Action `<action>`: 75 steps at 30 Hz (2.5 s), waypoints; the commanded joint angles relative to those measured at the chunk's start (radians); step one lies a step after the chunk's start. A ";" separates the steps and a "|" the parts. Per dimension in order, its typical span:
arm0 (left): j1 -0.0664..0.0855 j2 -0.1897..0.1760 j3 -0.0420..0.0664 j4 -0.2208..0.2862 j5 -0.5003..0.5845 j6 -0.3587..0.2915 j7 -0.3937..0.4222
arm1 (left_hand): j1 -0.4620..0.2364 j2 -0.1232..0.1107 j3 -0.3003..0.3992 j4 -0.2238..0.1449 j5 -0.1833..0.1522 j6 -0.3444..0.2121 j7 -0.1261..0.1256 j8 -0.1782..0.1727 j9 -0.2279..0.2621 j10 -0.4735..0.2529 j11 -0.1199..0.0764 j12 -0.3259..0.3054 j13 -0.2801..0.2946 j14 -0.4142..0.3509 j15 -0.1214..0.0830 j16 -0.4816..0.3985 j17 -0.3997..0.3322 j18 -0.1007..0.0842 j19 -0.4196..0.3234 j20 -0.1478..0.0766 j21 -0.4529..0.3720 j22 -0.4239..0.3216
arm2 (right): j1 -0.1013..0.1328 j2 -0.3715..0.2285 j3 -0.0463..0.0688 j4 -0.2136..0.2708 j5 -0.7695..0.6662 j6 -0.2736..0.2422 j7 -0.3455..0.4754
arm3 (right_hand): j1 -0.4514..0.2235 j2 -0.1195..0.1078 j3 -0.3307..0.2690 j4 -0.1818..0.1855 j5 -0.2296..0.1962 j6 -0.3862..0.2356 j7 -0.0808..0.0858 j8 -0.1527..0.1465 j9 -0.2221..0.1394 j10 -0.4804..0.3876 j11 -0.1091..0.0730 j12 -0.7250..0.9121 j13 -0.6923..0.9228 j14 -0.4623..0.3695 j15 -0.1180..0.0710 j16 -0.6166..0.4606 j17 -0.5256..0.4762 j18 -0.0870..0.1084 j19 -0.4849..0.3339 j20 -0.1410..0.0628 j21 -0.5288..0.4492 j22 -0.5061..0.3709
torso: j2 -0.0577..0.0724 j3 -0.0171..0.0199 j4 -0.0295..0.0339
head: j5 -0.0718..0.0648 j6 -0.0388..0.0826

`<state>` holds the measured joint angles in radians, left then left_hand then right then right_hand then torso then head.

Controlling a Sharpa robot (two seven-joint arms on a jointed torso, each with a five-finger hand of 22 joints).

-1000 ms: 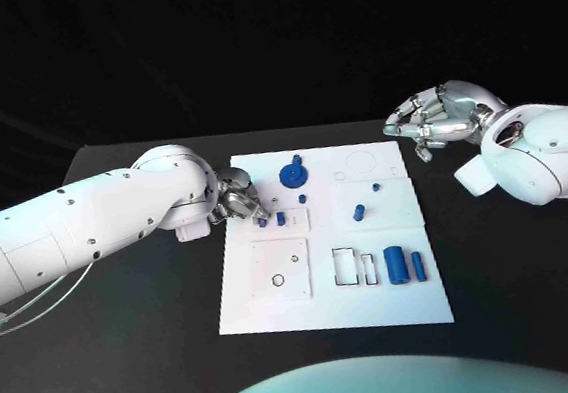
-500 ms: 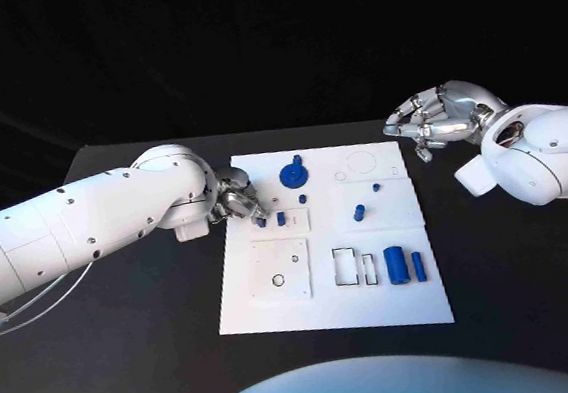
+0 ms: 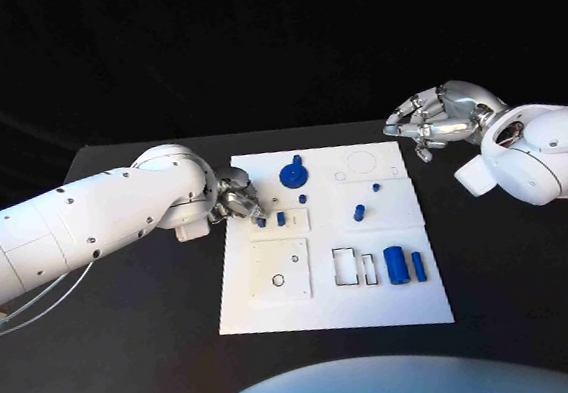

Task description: Assemble the parts on the task board

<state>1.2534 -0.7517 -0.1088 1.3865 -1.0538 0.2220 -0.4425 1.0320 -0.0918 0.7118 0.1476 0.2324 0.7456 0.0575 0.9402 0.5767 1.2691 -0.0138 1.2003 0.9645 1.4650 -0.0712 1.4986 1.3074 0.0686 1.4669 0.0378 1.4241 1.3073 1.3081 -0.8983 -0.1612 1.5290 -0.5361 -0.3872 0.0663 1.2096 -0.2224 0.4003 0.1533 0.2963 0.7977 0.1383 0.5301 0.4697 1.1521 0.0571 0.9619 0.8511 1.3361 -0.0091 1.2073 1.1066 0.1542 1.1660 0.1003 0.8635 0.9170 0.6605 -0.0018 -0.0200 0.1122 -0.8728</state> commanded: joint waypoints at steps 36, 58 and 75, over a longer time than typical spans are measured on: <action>-0.001 0.000 0.000 -0.007 0.013 -0.040 0.008 | -0.040 -0.015 -0.080 0.075 -0.040 0.010 0.000 0.002 0.006 0.005 -0.001 0.002 0.011 0.078 -0.005 -0.004 0.175 -0.015 0.007 -0.006 -0.001 0.006 | -0.003 -0.001 0.000 0.000 -0.006 0.010 0.006 | 0.002 0.002 -0.001 0.008 0.005 -0.009 0.000 -0.002 -0.002 -0.006 0.000 -0.005 -0.001 -0.011 0.001 -0.003 -0.002 0.006 -0.008 -0.001 -0.008 0.000 | 0.000 0.0001 0.0001 | -0.003 0.000; -0.012 -0.113 0.008 0.130 0.051 -0.167 0.069 | -0.125 -0.072 -0.295 0.143 -0.097 0.000 0.002 -0.009 0.002 -0.012 0.001 -0.009 -0.005 0.077 -0.004 -0.004 0.175 -0.011 0.001 -0.007 -0.012 -0.009 | -0.006 -0.005 0.000 -0.001 -0.011 0.009 0.005 | 0.002 0.002 -0.001 0.008 0.005 -0.009 0.000 -0.002 -0.002 -0.006 0.000 -0.005 -0.001 -0.011 0.001 -0.003 -0.002 0.006 -0.008 -0.001 -0.008 0.000 | -0.001 0.0001 0.0017 | -0.007 0.000; -0.051 -0.113 0.007 0.136 -0.016 -0.209 0.074 | -0.032 -0.067 -0.319 0.138 -0.083 -0.004 0.001 0.003 0.009 -0.017 0.001 -0.006 -0.003 0.077 -0.004 -0.005 0.175 -0.011 0.001 -0.007 -0.014 -0.008 | -0.012 -0.005 0.000 -0.003 -0.012 0.010 0.005 | 0.002 0.002 -0.001 0.008 0.005 -0.009 0.000 -0.002 -0.002 -0.006 0.000 -0.005 -0.001 -0.011 0.001 -0.003 -0.002 0.006 -0.008 -0.001 -0.008 0.000 | 0.000 -0.0001 -0.0003 | -0.004 0.000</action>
<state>1.2038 -0.8679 -0.1019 1.5228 -1.0409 0.0374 -0.3842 0.9905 -0.1615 0.3986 0.2842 0.1456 0.7490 0.0606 0.9395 0.5848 1.2578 -0.0105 1.1965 0.9606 1.4650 -0.0712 1.4986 1.3074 0.0686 1.4669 0.0378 1.4163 1.2984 1.2970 -0.9035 -0.1613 1.5263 -0.5398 -0.3868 0.0670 1.2096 -0.2224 0.3975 0.1560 0.2963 0.7977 0.1382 0.5300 0.4686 1.1522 0.0571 0.9619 0.8513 1.3325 -0.0055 1.2073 1.1053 0.1542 1.1660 0.1003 0.8595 0.9171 0.6597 -0.0015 -0.0196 0.1091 -0.8727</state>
